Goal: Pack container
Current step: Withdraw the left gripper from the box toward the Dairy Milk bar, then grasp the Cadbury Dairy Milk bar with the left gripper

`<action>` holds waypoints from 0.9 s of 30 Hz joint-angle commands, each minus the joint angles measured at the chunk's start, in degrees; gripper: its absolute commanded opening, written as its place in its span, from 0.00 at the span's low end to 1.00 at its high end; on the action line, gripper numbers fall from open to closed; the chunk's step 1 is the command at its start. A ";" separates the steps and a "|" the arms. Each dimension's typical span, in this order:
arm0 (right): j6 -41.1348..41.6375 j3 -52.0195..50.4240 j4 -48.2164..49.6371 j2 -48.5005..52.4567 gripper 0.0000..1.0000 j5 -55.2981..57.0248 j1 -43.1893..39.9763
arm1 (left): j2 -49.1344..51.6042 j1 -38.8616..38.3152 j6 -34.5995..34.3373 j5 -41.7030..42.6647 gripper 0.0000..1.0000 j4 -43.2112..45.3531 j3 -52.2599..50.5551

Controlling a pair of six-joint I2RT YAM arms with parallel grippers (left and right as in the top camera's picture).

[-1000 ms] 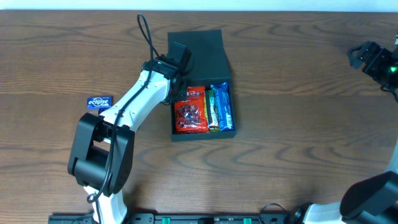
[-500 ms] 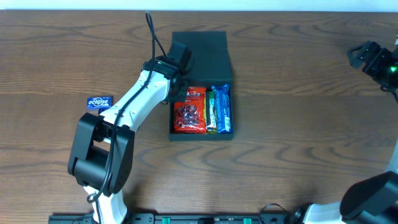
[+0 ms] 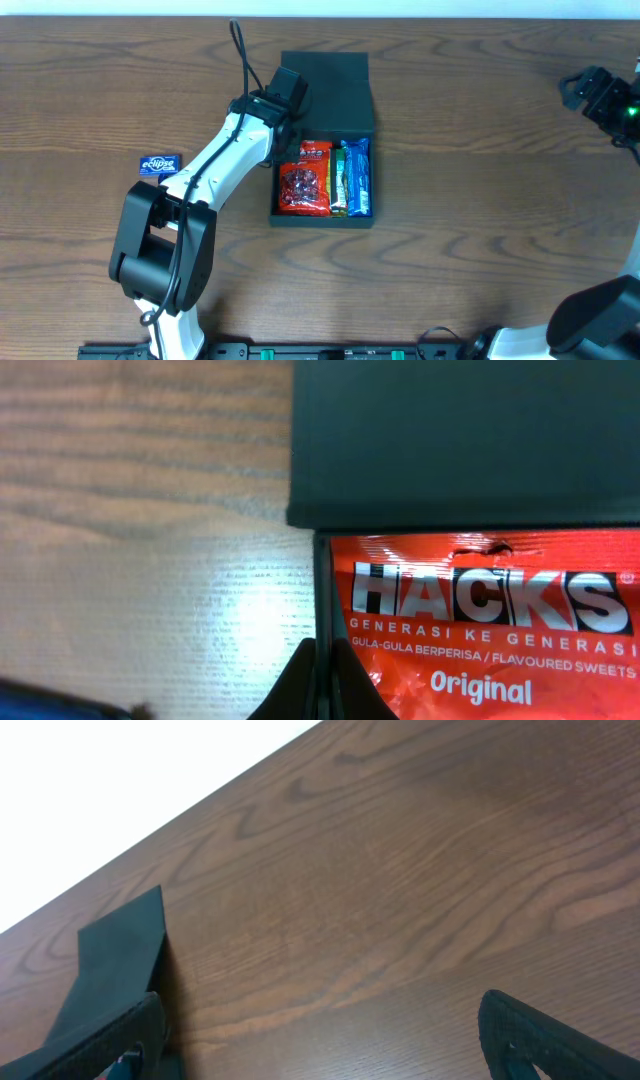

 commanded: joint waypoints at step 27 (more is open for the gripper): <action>0.44 0.70 -0.66 0.39 0.99 -0.59 -0.44 | -1.11 8.66 -36.50 -4.70 0.68 -30.34 25.20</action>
